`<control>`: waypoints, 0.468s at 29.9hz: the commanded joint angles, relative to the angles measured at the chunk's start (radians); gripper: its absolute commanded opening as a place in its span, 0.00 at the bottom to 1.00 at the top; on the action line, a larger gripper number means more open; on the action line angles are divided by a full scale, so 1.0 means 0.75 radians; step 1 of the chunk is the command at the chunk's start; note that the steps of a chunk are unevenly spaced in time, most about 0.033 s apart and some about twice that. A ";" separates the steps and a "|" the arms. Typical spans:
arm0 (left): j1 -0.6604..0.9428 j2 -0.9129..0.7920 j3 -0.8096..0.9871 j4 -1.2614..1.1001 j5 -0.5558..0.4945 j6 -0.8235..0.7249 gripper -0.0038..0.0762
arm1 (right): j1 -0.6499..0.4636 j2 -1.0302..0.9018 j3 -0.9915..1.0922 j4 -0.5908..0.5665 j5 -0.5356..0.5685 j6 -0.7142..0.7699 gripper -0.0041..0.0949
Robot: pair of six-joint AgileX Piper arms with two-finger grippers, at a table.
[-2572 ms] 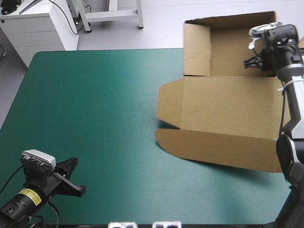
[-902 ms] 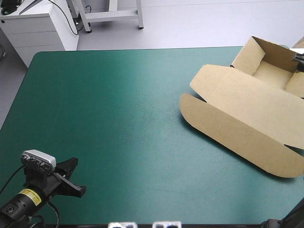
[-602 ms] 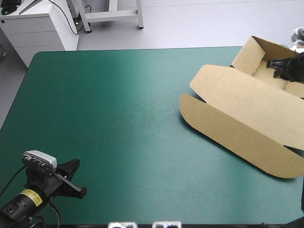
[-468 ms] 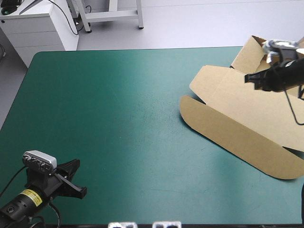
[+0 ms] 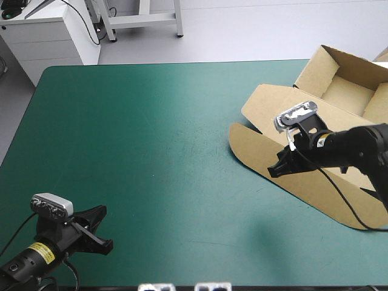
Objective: Fold the box
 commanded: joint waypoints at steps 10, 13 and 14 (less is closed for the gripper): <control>-0.004 -0.005 -0.035 -0.017 -0.097 0.010 0.04 | 0.003 -0.644 0.557 -0.060 -0.601 0.065 0.02; -0.004 -0.018 -0.035 -0.017 -0.097 0.039 0.04 | 0.003 -0.761 0.660 -0.060 -0.627 0.084 0.02; -0.004 -0.027 -0.035 -0.017 -0.097 0.054 0.04 | 0.003 -0.801 0.694 -0.060 -0.634 0.083 0.02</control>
